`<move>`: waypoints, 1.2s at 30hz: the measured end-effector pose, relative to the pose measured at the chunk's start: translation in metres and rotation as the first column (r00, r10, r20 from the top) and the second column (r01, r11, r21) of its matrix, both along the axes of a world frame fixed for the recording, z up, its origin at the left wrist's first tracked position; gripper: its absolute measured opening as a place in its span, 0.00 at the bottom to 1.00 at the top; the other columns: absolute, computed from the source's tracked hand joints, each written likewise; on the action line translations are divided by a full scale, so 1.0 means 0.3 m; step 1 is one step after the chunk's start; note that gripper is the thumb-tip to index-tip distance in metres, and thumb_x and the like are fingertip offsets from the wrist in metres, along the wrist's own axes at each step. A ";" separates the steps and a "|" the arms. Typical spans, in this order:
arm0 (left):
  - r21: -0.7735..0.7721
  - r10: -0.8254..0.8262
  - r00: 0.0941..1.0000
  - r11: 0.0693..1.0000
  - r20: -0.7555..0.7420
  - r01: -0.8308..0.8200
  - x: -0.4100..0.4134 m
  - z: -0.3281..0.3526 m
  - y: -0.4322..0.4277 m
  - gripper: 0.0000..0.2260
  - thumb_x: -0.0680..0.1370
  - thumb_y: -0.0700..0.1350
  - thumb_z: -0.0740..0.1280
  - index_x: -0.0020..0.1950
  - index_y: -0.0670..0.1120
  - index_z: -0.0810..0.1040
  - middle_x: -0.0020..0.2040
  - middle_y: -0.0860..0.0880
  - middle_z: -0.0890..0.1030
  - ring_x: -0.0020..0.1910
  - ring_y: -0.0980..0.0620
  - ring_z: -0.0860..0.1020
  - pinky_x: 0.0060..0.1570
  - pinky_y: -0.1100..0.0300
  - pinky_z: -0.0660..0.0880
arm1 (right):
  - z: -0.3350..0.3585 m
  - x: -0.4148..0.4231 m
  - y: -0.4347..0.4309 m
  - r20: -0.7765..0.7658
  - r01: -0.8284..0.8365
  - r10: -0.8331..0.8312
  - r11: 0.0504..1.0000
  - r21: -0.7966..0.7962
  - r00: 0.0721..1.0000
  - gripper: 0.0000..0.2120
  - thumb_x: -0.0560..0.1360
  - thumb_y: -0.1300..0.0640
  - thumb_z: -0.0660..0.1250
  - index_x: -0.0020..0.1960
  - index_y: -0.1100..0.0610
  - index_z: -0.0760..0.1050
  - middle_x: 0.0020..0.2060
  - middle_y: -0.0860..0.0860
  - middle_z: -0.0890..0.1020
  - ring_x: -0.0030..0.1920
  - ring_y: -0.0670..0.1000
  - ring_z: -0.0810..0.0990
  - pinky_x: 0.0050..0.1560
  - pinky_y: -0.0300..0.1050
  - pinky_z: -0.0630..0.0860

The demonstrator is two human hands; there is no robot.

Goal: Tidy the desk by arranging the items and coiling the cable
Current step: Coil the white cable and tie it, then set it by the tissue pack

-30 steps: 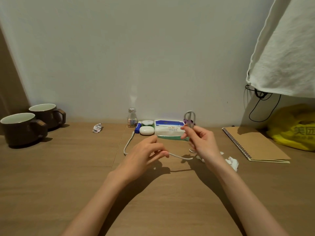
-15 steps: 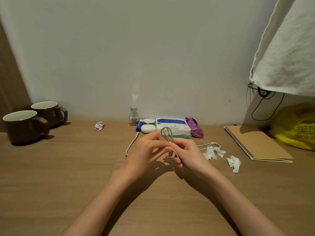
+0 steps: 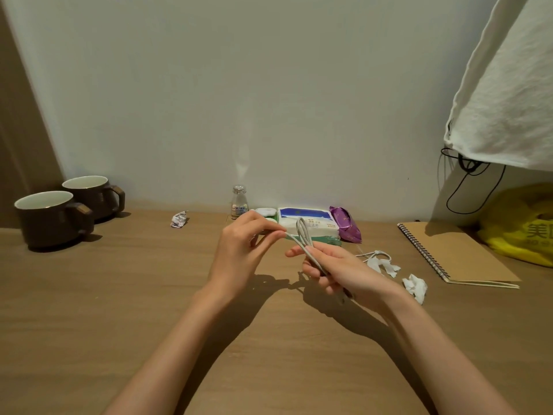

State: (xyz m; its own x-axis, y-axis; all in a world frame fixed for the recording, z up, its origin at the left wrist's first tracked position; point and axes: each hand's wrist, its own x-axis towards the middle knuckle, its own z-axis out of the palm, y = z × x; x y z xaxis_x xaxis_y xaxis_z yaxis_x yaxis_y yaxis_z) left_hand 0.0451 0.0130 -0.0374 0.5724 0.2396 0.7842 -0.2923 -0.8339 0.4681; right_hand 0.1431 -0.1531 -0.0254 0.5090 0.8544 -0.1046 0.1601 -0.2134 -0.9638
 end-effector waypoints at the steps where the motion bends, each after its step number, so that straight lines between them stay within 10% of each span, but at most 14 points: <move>1: 0.001 0.008 1.000 1.000 0.005 -0.008 0.000 -0.001 0.002 0.06 0.73 0.43 0.71 0.48 0.44 0.84 0.41 0.53 0.78 0.37 0.64 0.73 0.36 0.75 0.65 | 0.002 -0.001 -0.001 -0.057 -0.014 0.015 1.000 0.014 0.998 0.16 0.82 0.49 0.53 0.60 0.53 0.76 0.31 0.46 0.69 0.28 0.43 0.62 0.26 0.34 0.60; 12: -0.024 0.025 0.999 0.999 0.043 -0.024 -0.003 0.004 0.013 0.05 0.74 0.43 0.71 0.47 0.46 0.84 0.41 0.54 0.79 0.36 0.62 0.74 0.35 0.72 0.67 | 0.011 -0.012 -0.008 0.186 -0.023 0.009 0.997 0.070 0.982 0.14 0.82 0.51 0.54 0.41 0.54 0.71 0.28 0.44 0.67 0.27 0.43 0.63 0.26 0.31 0.62; 21: -0.399 -0.023 0.999 0.917 -0.034 0.008 0.004 0.013 0.031 0.08 0.74 0.41 0.71 0.52 0.47 0.84 0.41 0.53 0.84 0.37 0.62 0.80 0.39 0.70 0.75 | 0.044 0.026 -0.023 -0.309 0.248 -0.094 0.822 0.512 0.947 0.10 0.76 0.49 0.61 0.44 0.56 0.74 0.28 0.48 0.62 0.26 0.43 0.59 0.23 0.32 0.63; 26: -0.608 -0.239 0.970 0.776 -0.037 0.168 -0.002 0.032 -0.003 0.06 0.73 0.39 0.70 0.49 0.46 0.83 0.36 0.48 0.85 0.31 0.54 0.79 0.38 0.60 0.80 | 0.022 0.016 -0.005 -0.253 0.345 -0.249 0.804 0.484 0.935 0.12 0.74 0.51 0.64 0.48 0.59 0.79 0.30 0.49 0.76 0.27 0.44 0.71 0.32 0.36 0.75; 36: -0.471 -0.254 0.951 0.870 -0.175 0.146 0.025 -0.024 -0.043 0.06 0.73 0.41 0.71 0.49 0.46 0.84 0.37 0.51 0.84 0.33 0.56 0.80 0.36 0.63 0.78 | -0.007 -0.019 0.010 -0.059 0.347 -0.346 0.890 0.296 0.936 0.10 0.76 0.54 0.65 0.51 0.58 0.82 0.37 0.53 0.84 0.38 0.49 0.82 0.42 0.42 0.80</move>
